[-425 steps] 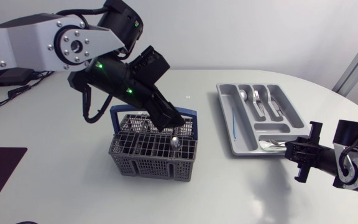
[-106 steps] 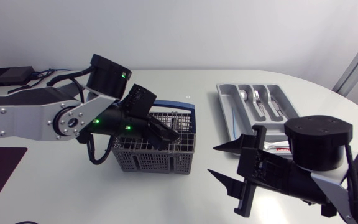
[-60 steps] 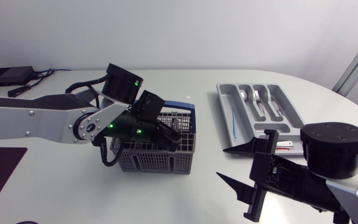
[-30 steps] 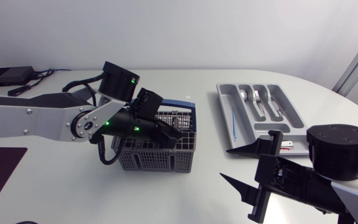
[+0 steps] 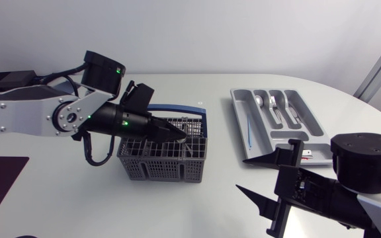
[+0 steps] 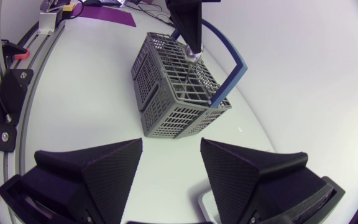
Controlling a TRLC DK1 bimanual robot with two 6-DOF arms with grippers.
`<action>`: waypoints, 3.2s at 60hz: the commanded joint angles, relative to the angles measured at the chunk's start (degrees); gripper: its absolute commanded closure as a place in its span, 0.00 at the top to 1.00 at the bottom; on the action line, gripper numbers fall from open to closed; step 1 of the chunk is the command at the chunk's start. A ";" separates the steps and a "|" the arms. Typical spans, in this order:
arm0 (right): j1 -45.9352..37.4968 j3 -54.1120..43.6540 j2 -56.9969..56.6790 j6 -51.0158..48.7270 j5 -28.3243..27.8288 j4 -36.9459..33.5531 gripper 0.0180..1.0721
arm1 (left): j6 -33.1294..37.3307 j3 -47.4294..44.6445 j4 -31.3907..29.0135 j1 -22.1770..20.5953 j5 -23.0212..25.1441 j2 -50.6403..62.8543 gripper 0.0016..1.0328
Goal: Unload the cutlery basket into the drawer organizer.
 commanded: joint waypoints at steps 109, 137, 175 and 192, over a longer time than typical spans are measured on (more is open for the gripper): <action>-1.06 9.71 0.32 0.64 -16.00 -11.00 0.47 | 43.08 14.86 -32.44 -11.95 13.75 2.44 0.03; -0.09 9.62 4.54 -0.59 -16.44 -8.72 0.23 | 46.94 20.66 -38.60 -13.09 15.51 7.18 0.03; -0.62 9.97 5.77 0.03 -16.88 -6.96 0.37 | 48.79 21.28 -40.71 -12.74 16.65 8.50 0.03; -0.44 10.06 3.75 0.29 -16.97 -8.72 0.37 | 49.32 21.45 -41.06 -12.48 16.56 8.68 0.03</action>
